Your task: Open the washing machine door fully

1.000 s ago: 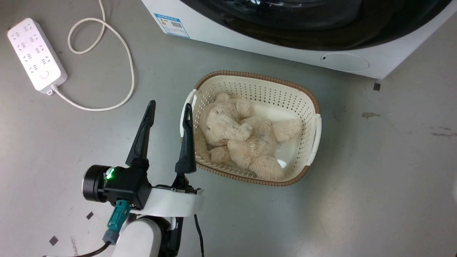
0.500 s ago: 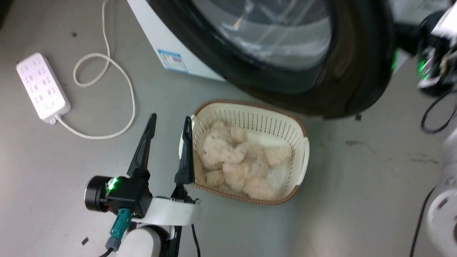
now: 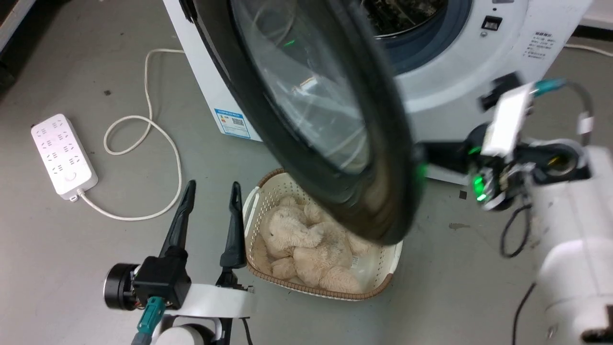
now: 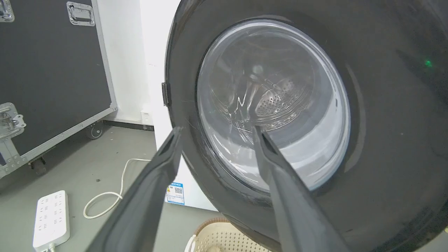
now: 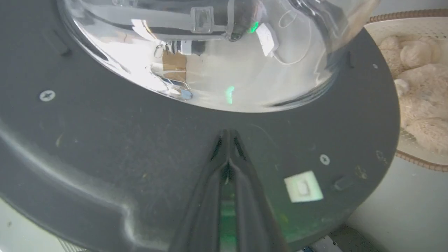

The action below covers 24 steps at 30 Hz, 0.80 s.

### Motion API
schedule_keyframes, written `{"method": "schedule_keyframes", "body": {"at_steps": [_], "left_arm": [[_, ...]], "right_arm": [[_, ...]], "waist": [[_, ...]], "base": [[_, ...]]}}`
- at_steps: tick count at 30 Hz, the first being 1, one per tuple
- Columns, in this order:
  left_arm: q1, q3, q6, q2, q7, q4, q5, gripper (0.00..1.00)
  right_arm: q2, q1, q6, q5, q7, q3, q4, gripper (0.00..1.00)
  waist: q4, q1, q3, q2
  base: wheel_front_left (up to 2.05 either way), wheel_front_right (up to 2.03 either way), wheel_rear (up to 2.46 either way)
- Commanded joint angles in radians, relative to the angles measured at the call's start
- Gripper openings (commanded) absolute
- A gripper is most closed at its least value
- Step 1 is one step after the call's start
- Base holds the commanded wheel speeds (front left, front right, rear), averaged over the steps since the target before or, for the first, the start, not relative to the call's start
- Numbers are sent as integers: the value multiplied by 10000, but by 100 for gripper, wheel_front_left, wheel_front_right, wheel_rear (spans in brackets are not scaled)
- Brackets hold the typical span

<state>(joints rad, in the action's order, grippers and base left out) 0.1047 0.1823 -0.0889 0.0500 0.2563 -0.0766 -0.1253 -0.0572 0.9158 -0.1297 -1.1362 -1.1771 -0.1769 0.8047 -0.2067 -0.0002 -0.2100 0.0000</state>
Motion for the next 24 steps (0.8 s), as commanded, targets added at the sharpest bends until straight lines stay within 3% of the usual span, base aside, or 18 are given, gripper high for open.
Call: {"method": "schedule_keyframes", "body": {"at_steps": [1, 6, 7, 10, 16, 17, 18, 24], "left_arm": [[-116, -30, 46, 3, 55, 2, -10, 100], [-349, -63, 396, 8, 55, 654, -293, 100], [-349, -63, 396, 8, 55, 654, -293, 100], [-406, -15, 776, 79, 55, 1319, -413, 100], [-362, -22, 948, 94, 55, 1430, -308, 100], [-362, -31, 972, 92, 55, 1398, -295, 100], [-374, -47, 1003, 90, 55, 1363, -302, 100], [-487, -195, 1097, 67, 55, 1351, -463, 100]], "right_arm": [[70, -448, -10, -647, 47, 716, -217, 0], [70, -1320, -10, -2330, 661, 2923, -980, 0], [70, -1320, -10, -2330, 661, 2923, -980, 0], [70, -1773, -10, -3315, 1295, 4269, -1441, 0], [70, -2009, -10, -3832, 2065, 5328, -1778, 0], [70, -2004, -10, -3876, 2275, 5381, -1791, 33], [70, -1978, -10, -3801, 2530, 5415, -1777, 100], [-286, -2060, -10, -2863, 3936, 5125, -2211, 100]], "waist": [[-1, 2, 47, 0], [-56, 2, 170, 0], [-56, 2, 170, 0], [-125, 2, 282, 0], [-208, 2, 405, 0], [-206, 2, 435, 0], [-187, 2, 478, 0], [-21, 2, 867, 0]], "base": [[0, 0, 0], [0, 0, 0], [0, 0, 0], [0, 0, 0], [0, 0, 0], [0, 0, 0], [0, 0, 0], [0, 0, 0]]}}
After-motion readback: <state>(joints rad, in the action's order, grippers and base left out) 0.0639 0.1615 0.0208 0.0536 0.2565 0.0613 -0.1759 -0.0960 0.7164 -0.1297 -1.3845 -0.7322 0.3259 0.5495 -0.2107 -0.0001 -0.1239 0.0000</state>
